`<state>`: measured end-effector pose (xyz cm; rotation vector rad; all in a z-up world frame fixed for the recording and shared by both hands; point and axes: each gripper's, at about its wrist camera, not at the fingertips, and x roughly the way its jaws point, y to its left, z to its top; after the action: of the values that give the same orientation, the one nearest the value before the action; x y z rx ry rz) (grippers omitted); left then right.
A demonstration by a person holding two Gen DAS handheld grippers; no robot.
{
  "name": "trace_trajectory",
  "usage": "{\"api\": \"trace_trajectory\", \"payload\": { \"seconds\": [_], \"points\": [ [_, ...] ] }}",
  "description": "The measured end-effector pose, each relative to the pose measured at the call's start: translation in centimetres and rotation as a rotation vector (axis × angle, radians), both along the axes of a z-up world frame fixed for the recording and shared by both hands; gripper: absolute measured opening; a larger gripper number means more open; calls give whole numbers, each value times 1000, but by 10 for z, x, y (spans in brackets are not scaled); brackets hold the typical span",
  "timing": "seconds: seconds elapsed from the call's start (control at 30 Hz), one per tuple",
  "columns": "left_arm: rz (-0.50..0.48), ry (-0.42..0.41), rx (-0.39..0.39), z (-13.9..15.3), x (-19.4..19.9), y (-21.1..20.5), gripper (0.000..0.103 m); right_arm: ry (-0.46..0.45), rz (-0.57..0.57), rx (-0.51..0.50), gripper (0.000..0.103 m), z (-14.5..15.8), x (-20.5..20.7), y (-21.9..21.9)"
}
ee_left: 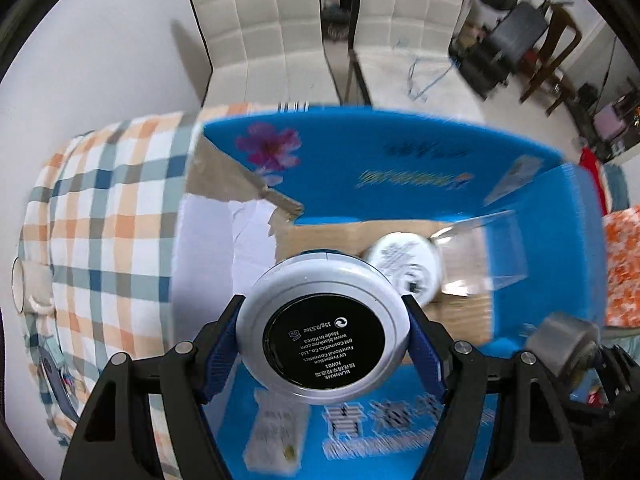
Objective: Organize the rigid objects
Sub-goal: 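Carry the black jar and silver tin into the blue box and open both tools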
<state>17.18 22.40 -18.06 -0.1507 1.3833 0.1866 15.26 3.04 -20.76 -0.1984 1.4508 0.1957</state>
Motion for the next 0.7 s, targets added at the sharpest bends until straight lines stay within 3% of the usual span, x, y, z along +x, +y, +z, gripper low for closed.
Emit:
{"api": "trace_trajectory", "payload": {
  "seconds": [0.23, 0.7],
  "points": [
    [-17, 92, 26, -43, 31, 7, 73, 76, -19, -19, 75, -38, 15, 11],
    [-43, 163, -10, -74, 48, 3, 74, 147, -61, -43, 74, -65, 49, 20]
  ]
}}
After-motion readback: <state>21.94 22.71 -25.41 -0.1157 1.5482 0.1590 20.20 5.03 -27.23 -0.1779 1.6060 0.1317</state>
